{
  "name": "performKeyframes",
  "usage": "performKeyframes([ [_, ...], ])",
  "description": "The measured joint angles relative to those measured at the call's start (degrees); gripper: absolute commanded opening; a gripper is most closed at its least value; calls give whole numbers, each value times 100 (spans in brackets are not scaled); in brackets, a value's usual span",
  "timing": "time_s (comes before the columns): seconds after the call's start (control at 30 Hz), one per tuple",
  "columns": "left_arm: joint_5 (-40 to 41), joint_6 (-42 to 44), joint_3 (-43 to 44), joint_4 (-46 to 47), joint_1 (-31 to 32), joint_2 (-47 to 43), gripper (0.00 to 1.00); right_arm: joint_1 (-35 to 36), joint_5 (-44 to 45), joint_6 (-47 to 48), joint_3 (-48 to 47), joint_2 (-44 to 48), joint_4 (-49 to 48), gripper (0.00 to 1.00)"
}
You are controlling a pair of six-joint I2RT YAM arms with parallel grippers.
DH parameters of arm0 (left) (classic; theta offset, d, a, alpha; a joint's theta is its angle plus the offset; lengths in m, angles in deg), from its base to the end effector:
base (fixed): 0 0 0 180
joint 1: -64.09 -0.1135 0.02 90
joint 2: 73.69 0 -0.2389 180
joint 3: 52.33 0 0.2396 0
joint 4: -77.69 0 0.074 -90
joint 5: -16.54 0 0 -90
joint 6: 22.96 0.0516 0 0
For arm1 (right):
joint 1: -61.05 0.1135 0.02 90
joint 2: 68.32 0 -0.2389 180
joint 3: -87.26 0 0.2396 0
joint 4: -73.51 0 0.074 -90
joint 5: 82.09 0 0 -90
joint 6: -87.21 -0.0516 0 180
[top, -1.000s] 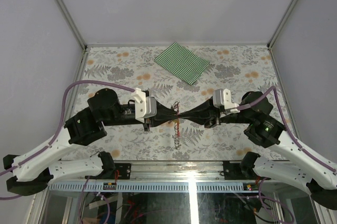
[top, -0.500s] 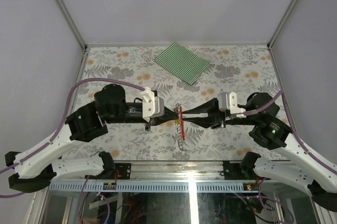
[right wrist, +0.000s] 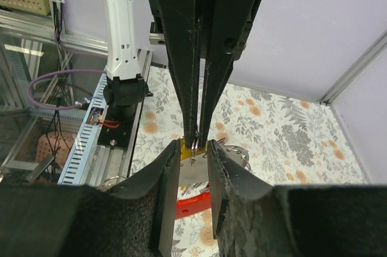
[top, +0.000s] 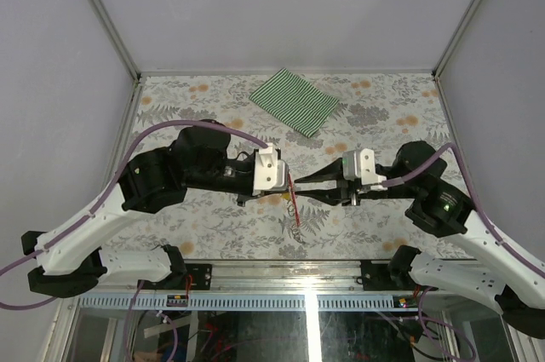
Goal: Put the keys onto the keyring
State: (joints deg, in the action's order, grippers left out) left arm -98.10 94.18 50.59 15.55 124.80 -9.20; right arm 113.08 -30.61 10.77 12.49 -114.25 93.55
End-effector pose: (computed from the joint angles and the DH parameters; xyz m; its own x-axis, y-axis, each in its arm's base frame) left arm 0.0867 -0.1985 0.4294 0.2717 0.3631 -0.8913 0.9614 -0.0605 0.2685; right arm 0.0834 0.1591 0.4182 0.3249 0.1181 -0.9383 -0.9456 0.0246 -0.3243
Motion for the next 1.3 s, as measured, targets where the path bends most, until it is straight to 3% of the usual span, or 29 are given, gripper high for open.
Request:
performKeyframes([
  [0.83, 118, 317, 170, -463, 0, 103, 0, 0, -170, 2, 0, -293, 151, 36],
  [1.3, 166, 319, 190, -511, 0, 146, 0, 0, -223, -11, 0, -544, 144, 20],
])
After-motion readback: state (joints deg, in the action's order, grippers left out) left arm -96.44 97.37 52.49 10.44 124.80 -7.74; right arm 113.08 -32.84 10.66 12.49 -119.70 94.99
